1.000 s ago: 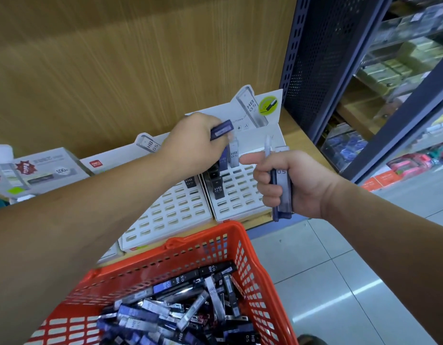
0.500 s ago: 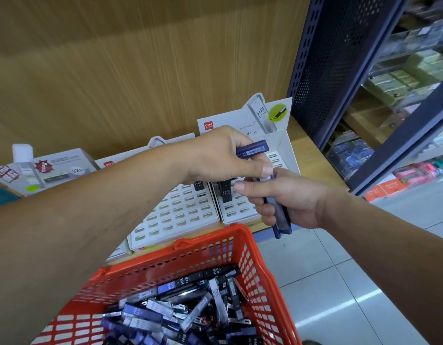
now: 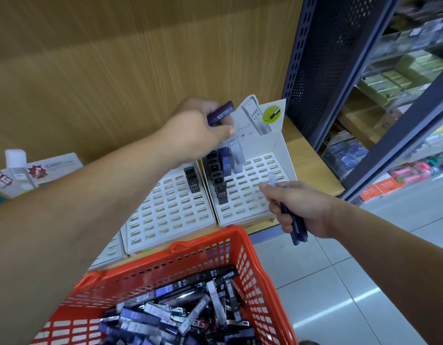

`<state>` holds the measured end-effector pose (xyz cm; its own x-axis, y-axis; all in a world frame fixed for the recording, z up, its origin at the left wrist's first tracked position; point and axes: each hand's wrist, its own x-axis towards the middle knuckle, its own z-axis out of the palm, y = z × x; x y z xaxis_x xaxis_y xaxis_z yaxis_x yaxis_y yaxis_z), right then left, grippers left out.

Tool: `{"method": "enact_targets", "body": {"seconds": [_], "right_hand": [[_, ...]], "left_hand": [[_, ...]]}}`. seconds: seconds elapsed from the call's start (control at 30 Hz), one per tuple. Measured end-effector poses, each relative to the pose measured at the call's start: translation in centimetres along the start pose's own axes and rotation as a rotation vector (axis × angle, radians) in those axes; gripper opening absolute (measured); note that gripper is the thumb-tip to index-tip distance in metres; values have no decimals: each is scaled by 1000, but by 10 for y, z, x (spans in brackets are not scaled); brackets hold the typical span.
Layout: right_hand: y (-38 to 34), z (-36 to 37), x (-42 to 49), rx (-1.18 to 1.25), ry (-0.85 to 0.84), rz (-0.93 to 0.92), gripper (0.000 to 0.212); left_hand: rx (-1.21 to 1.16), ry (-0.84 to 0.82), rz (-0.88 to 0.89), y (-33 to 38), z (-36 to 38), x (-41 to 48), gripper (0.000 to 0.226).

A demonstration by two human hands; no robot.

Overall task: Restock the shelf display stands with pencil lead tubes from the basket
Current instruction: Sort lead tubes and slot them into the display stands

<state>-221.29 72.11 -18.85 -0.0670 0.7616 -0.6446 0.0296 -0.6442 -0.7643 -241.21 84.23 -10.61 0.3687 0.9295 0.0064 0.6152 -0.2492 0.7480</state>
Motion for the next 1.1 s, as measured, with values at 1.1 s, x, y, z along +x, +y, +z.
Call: {"method": "enact_targets", "body": {"seconds": [1.1], "right_hand": [[-58, 23, 8, 796, 69, -262, 30]], "left_hand": [[-501, -265, -466, 17, 46, -81, 31]]}}
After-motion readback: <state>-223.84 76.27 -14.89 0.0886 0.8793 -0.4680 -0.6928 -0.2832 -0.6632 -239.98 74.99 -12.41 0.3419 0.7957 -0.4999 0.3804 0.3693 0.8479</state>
